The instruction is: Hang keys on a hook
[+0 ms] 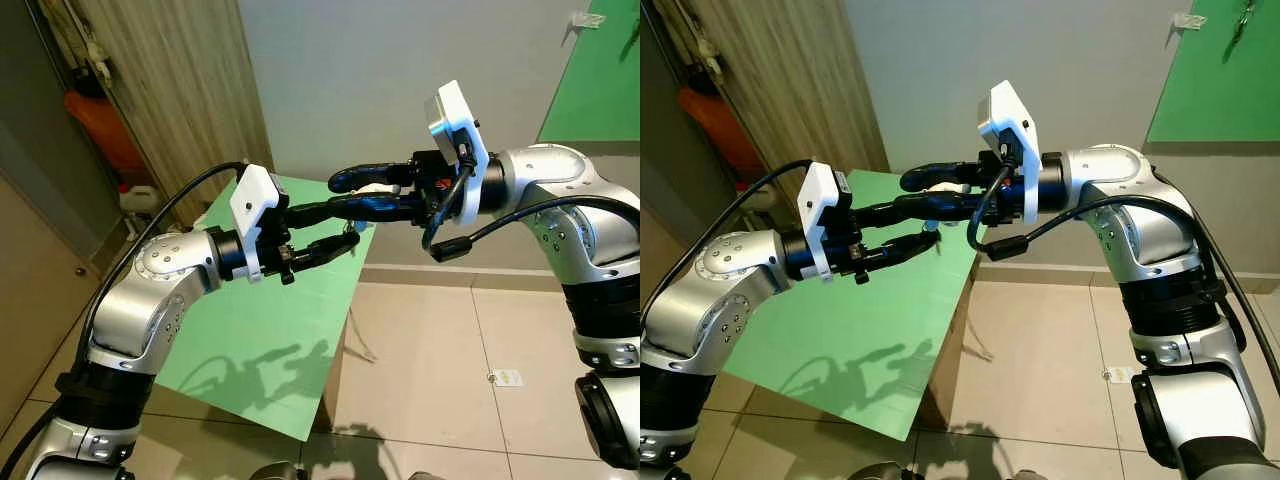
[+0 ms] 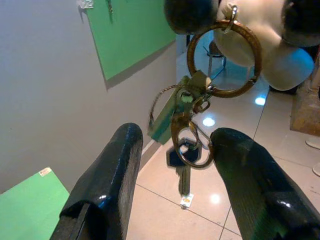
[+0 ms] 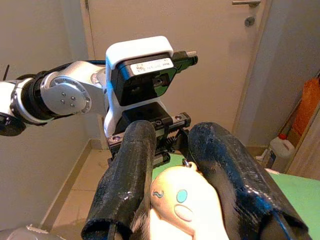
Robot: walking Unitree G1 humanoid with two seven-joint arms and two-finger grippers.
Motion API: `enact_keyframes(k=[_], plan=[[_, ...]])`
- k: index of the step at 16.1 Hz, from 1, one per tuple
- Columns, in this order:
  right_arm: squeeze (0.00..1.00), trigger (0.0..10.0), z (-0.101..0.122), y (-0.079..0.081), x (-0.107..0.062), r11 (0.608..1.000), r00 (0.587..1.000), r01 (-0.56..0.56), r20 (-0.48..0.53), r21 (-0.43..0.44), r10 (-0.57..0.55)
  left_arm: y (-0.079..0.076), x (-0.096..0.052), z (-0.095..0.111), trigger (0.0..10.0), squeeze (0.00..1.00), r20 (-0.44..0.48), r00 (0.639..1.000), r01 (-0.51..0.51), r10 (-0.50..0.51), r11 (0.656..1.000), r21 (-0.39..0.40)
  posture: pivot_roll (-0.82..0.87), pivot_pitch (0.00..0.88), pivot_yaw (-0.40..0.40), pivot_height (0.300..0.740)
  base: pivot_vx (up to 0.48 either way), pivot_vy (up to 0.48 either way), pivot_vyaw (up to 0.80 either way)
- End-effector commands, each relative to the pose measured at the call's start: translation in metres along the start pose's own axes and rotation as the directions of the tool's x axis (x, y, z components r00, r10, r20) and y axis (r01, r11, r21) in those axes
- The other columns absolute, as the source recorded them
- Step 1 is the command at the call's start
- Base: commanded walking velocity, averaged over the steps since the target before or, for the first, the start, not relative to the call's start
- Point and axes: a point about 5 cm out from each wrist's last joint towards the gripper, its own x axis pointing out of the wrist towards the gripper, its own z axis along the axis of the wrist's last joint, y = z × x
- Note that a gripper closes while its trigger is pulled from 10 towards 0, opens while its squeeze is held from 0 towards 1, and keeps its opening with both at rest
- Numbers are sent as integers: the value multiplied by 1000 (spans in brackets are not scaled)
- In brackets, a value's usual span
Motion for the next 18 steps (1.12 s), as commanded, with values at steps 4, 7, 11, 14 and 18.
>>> enact_keyframes(k=[4,7,11,14,18], plan=[[0,0,2,-2,4,1000,1000,-2,0,-12,2,0,2,3,4118,0,6,999,-33,33,999,-15,-104,12,132,740,0,0,0],[0,0,2,-3,3,1000,1000,8,0,-15,-8,0,2,2,0,0,-5,1000,-18,18,999,-46,-104,12,131,740,0,0,0],[0,0,1,-4,1,1000,1000,21,2,-16,-21,1,0,-2,0,0,-19,1000,-24,23,998,-63,-105,14,135,740,0,0,0],[0,0,0,-6,1,999,999,32,6,-11,-32,2,-2,-2,0,0,-17,1000,-16,15,998,-67,-103,15,137,740,0,0,0],[0,0,-1,-13,-1,996,996,85,5,-13,-85,4,-3,0,0,0,-10,1000,-21,21,999,-43,-102,18,139,740,0,0,0]])
